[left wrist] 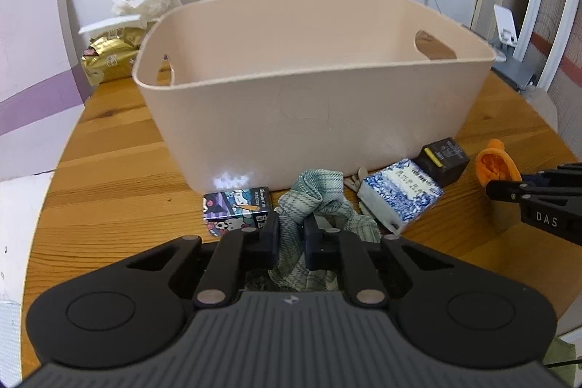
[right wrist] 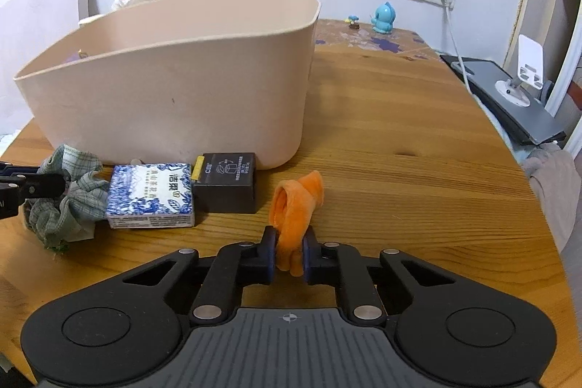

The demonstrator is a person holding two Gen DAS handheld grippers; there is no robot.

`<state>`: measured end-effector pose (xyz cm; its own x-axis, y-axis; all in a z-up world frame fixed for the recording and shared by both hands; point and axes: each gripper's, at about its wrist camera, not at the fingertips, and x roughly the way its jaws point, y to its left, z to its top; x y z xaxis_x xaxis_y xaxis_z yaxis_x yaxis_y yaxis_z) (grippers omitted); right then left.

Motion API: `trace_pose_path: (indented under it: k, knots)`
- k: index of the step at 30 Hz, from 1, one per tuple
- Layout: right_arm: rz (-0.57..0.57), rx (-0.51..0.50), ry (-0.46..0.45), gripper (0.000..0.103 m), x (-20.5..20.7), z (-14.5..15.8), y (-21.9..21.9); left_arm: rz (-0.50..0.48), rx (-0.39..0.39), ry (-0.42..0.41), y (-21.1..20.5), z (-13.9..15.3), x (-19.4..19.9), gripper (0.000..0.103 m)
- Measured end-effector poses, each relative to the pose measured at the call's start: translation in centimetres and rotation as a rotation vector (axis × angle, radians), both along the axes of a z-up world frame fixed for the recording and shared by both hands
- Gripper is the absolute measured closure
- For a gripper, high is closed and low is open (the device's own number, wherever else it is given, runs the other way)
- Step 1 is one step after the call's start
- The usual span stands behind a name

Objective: Organize objects
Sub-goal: 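Grasp the green plaid cloth with left tool while right tool grasps the orange cloth, then lift both cloths over the basket and open both tools to drop them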

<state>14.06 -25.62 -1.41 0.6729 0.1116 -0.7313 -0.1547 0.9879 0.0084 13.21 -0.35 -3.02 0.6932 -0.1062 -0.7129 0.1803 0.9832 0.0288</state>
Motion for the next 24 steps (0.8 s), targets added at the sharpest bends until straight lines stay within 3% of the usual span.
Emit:
trace_pose_path:
  k: [14, 24]
  knots:
    - [0.018, 0.023, -0.186, 0.090, -3.9, 7.3, 0.2, 0.059, -0.040, -0.180, 2.8, 6.5, -4.3, 0.088]
    - [0.056, 0.013, -0.307, 0.090, -0.4, 11.6, 2.0, 0.093, -0.039, -0.273, 3.8, 10.6, -0.3, 0.088]
